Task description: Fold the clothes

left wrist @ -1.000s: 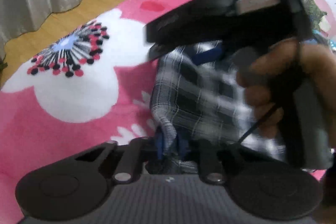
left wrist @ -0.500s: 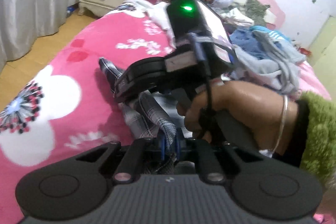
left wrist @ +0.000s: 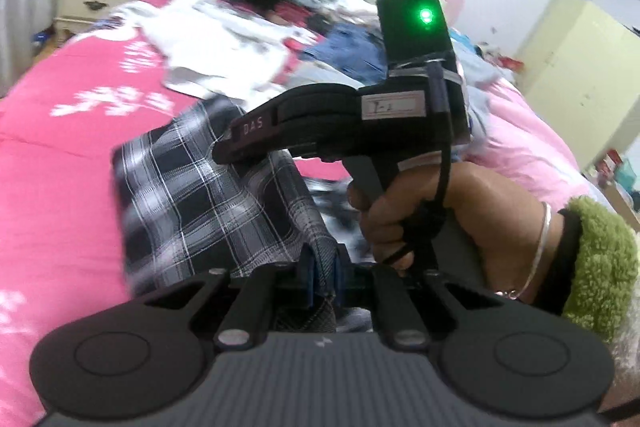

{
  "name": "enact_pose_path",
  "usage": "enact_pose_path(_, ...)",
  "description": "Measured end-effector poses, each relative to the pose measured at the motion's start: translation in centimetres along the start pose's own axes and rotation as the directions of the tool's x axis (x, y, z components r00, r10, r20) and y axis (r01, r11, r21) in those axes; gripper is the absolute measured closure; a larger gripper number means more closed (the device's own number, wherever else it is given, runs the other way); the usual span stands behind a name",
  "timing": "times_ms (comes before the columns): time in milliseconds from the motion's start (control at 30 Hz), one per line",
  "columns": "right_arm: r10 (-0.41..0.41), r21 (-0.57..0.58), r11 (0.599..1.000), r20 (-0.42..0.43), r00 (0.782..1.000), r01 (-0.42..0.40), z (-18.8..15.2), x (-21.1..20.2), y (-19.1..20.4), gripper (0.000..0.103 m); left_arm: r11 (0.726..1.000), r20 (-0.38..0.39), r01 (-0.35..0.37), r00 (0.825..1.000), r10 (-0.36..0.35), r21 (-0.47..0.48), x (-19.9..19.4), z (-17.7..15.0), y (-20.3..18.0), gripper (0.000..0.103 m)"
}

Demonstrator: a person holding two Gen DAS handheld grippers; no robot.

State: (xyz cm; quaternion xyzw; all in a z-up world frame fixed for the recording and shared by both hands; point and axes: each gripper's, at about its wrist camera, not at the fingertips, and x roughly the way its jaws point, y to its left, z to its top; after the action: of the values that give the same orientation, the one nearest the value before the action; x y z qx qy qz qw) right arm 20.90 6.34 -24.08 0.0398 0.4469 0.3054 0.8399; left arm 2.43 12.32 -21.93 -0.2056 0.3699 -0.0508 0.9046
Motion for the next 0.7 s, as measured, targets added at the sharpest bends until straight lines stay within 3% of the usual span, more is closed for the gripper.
enact_pose_path(233,-0.025,0.137,0.99,-0.007,1.0,0.026,-2.9,-3.0,-9.5,0.099,0.999,-0.071,0.048,0.996,-0.047,0.023,5.8,-0.8,-5.0,0.093)
enact_pose_path(567,0.0,0.107,0.994,0.028,1.0,-0.003,-4.3,-6.2,-15.2,0.099,0.997,-0.132,0.059,0.99,-0.051,0.058,10.3,-1.5,-10.5,0.093)
enact_pose_path(667,0.045,0.151,0.987,0.019,0.999,-0.047,-5.0,-6.0,-16.8,0.099,0.999,-0.192,0.045,0.981,-0.039,0.029,12.2,-2.2,-10.2,0.087)
enact_pose_path(700,0.06,0.166,0.984,0.016,0.998,-0.062,-5.3,-5.9,-17.4,0.098,0.999,-0.226,0.034,0.974,-0.031,0.009,12.8,-2.6,-10.0,0.078)
